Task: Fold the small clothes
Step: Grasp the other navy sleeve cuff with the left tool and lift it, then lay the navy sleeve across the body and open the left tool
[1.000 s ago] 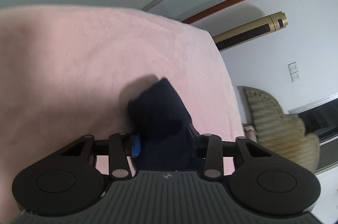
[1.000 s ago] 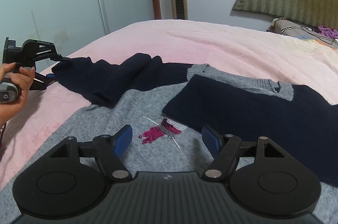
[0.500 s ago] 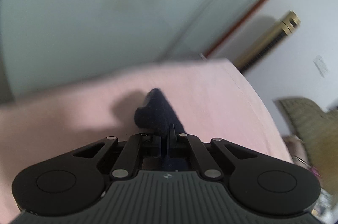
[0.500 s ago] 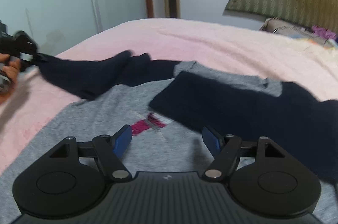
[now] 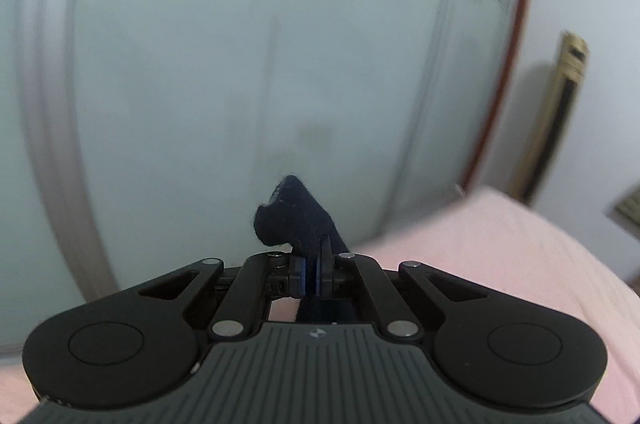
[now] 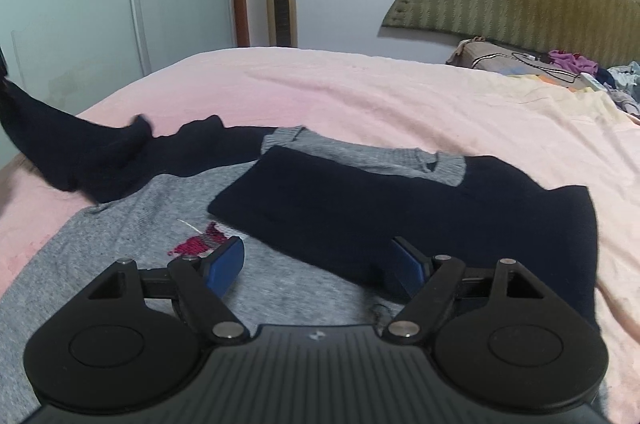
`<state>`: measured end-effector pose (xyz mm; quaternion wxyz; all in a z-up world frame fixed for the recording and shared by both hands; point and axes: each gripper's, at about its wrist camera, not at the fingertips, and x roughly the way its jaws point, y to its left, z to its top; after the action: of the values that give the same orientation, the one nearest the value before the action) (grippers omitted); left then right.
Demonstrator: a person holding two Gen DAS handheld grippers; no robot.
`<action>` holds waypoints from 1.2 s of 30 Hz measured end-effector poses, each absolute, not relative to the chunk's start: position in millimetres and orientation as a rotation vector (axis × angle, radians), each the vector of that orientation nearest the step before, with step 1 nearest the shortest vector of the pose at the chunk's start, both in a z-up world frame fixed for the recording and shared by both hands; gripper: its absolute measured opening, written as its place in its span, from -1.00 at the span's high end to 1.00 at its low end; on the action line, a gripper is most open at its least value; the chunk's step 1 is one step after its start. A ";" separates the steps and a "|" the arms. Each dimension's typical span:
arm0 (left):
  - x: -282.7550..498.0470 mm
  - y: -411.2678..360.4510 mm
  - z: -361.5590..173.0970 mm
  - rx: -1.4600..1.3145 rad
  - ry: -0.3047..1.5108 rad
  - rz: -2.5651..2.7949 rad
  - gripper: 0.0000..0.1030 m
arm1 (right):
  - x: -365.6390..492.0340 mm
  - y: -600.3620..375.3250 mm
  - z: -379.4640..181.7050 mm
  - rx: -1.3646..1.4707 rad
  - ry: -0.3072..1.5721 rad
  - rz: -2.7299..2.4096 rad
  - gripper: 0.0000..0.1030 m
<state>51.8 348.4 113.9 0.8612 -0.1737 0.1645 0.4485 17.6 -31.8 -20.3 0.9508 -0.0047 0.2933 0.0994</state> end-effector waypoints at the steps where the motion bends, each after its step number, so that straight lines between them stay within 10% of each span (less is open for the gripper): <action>1: 50.9 349.3 122.4 -0.349 0.329 0.968 0.93 | 16.9 -34.9 -20.2 -0.003 0.595 0.199 -0.55; 36: 89.2 7.2 35.7 -0.101 0.686 -0.033 0.92 | 1.3 -126.5 -21.8 0.121 0.569 -0.004 -0.55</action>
<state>89.2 7.2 35.7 0.9403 -0.0496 0.3362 -0.0162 1.3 -126.5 -21.8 0.9581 0.0597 0.2803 -0.0020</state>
